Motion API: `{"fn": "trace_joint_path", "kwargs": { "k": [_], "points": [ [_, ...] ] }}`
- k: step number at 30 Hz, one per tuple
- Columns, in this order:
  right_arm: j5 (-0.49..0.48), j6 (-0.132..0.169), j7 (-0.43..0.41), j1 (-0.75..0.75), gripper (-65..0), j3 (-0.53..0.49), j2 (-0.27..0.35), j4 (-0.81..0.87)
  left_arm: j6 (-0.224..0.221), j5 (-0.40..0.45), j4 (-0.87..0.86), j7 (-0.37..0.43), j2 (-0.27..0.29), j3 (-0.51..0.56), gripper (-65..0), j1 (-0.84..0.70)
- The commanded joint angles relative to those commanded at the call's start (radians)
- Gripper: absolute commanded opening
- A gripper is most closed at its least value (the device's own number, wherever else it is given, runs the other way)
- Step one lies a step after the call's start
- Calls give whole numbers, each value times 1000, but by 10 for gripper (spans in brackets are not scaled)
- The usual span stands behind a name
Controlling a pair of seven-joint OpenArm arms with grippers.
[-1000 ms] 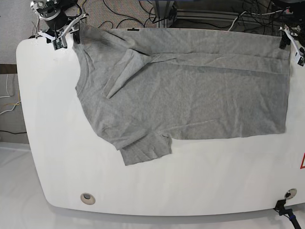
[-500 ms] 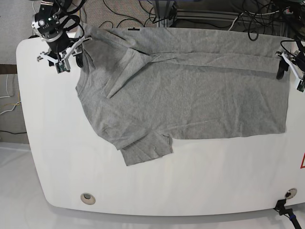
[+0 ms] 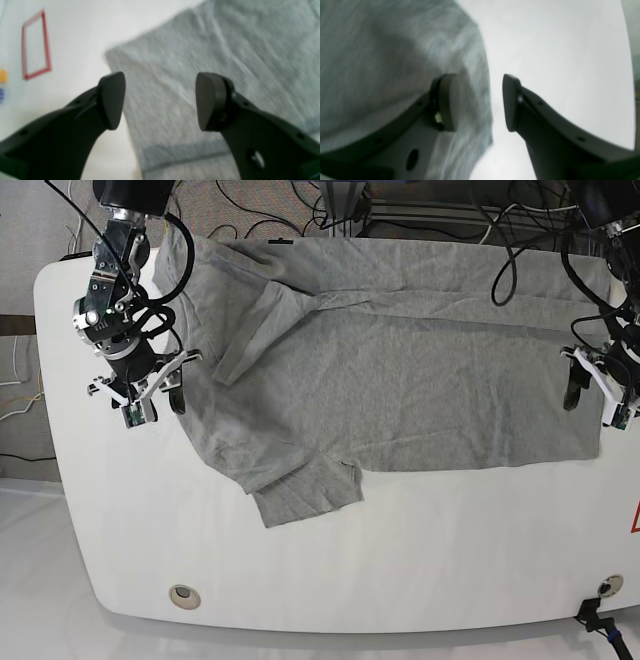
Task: Fold the T-shirt properly
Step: 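Release the shirt and move both grippers down to the shirt's sides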
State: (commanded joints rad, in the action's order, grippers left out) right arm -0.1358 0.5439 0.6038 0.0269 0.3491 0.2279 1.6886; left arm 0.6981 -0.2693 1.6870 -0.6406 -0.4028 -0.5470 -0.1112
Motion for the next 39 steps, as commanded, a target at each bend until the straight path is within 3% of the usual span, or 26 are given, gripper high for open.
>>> {"fn": "trace_joint_path", "kwargs": {
  "k": [8, 10, 13, 17, 26, 29, 32, 35, 39],
  "points": [
    [2, 2, -2, -178, -382, 0, 0, -226, 0, 3, -169, 5, 2, 0, -237, 126],
    [2, 2, -2, -219, -382, 0, 0, -276, 0, 44, -226, 12, 0, 2, -237, 164],
    [2, 2, -3, -279, -382, -2, 0, -361, 0, 107, -321, 61, 0, 5, -237, 224],
    [2, 2, -46, -353, -382, -2, 2, -480, 0, 112, -477, 80, -26, 34, -237, 299],
    [0, 3, -115, -468, -382, -2, 8, -755, 0, 110, -781, 218, -60, 43, -237, 422],
    [-6, 40, -117, -488, -382, -2, 12, -812, 0, 110, -856, 262, -91, 44, -237, 440],
    [-6, 48, -118, -491, -381, -2, 14, -845, 0, 110, -902, 275, -95, 44, -235, 479],
    [-6, 83, -115, -489, -381, -2, 8, -848, 0, 110, -933, 276, -109, 44, -235, 503],
    [-8, 89, -112, -483, -381, -2, -2, -848, 0, 110, -933, 276, -109, 44, -235, 505]
  ]
}}
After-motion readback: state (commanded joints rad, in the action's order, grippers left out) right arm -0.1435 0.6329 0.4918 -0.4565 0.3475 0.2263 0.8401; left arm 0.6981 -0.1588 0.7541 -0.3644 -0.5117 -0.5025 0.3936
